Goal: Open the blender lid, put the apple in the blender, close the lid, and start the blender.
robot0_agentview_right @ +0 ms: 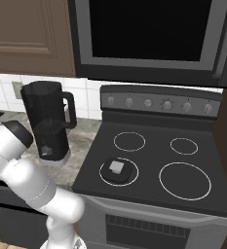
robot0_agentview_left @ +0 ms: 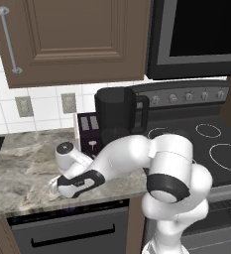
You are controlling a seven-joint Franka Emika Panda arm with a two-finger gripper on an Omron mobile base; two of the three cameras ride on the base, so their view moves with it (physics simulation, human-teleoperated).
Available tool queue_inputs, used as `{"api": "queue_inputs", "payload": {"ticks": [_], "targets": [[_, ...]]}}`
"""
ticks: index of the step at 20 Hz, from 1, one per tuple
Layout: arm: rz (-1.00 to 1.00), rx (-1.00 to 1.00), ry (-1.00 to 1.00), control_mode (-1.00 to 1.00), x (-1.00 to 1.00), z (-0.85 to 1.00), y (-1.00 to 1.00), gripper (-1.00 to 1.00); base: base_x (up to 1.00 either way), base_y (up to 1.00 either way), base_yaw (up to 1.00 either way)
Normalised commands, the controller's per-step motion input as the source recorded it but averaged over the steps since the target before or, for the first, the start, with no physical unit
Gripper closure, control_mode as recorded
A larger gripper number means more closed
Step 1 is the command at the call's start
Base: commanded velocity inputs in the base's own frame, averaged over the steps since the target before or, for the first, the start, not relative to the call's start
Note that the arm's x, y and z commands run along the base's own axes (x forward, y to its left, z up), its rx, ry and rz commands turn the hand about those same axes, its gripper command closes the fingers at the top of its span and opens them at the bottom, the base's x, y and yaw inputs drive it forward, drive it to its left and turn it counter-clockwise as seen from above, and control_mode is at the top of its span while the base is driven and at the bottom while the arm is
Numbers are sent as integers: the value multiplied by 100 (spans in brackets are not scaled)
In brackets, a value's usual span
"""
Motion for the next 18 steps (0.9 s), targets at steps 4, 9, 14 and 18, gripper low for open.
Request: {"api": "queue_inputs", "payload": {"ticks": [4,9,14,18], "targets": [[0,0,0,-100,0,-6,-1,100,0,0,0],[0,0,-2,-100,-26,36,-6,100,0,0,0],[0,0,-14,-100,-40,98,-12,100,0,0,0],[0,0,-10,-100,-24,100,-10,100,0,0,0]]}}
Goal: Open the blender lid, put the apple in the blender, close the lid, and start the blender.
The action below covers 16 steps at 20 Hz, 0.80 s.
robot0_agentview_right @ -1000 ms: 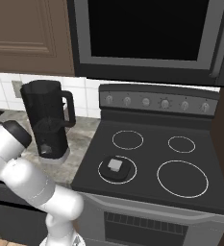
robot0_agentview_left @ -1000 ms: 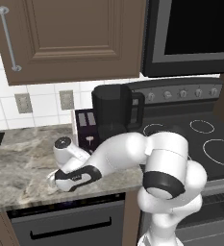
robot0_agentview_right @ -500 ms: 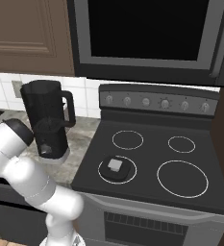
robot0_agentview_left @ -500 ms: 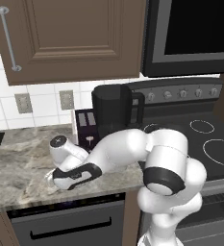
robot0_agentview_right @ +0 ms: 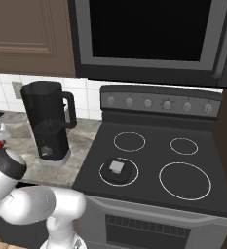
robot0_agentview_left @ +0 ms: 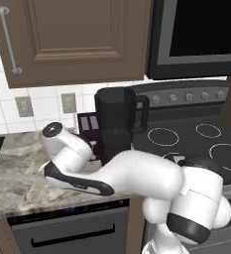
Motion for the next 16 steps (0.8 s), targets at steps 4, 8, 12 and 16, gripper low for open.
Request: {"api": "queue_inputs", "payload": {"ticks": [4,8,12,16], "targets": [[0,0,-14,-100,-9,100,-10,100,0,0,0],[0,0,-12,-100,-1,100,-20,100,0,0,0],[0,0,-8,-100,0,100,-24,100,0,0,0],[-1,0,-5,-100,0,94,-42,100,0,0,0]]}}
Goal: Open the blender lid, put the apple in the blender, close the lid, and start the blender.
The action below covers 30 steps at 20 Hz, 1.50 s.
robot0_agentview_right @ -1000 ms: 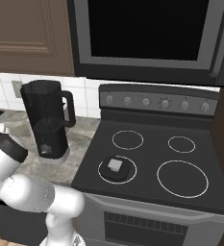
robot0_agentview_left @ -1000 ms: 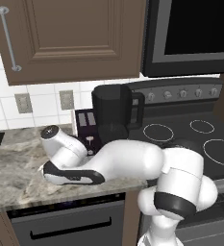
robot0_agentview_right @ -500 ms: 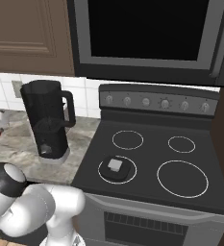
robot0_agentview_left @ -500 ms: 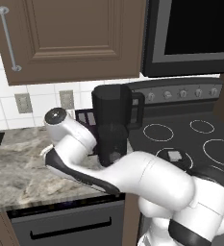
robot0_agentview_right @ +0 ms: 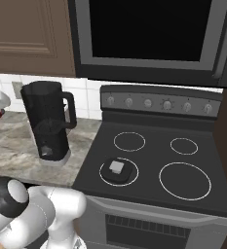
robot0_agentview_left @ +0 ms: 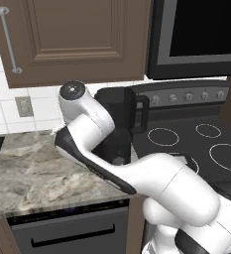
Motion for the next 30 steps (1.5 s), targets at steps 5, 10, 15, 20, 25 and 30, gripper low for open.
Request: {"api": "queue_inputs", "payload": {"ticks": [5,10,15,20,25,30], "targets": [[-1,0,-5,-100,0,78,-56,100,0,0,0],[0,0,-7,-100,7,39,-51,100,0,0,0],[0,3,-5,-100,25,23,-49,100,0,0,0],[0,2,0,-100,48,11,-36,100,0,0,0],[0,3,0,-100,57,8,-26,100,0,0,0],[0,2,0,-100,67,1,-9,100,0,0,0]]}}
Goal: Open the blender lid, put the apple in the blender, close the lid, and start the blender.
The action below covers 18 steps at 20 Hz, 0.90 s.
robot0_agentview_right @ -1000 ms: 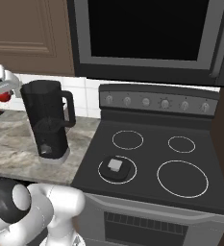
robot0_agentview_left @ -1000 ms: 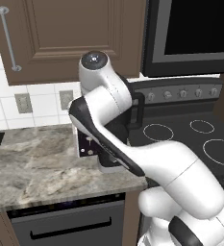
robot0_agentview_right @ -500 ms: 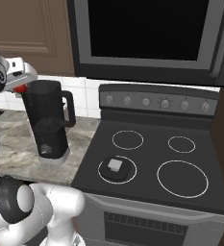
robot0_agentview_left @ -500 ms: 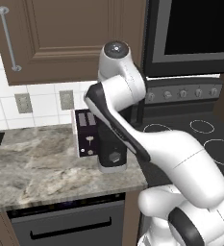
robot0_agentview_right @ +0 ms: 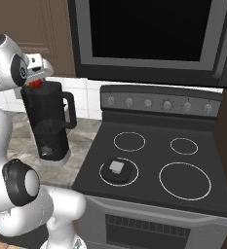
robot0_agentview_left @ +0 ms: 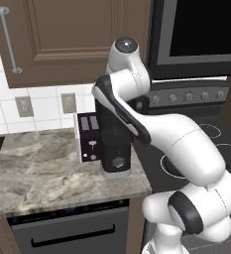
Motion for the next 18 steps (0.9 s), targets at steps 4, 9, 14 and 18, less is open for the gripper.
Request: {"api": "queue_inputs", "payload": {"ticks": [4,9,14,18], "targets": [[0,0,3,-100,61,-1,-4,100,0,0,0],[0,0,17,-100,51,-43,0,100,0,0,0],[0,0,30,-100,29,-62,0,100,0,0,0],[0,0,26,-100,22,-55,0,100,0,0,0]]}}
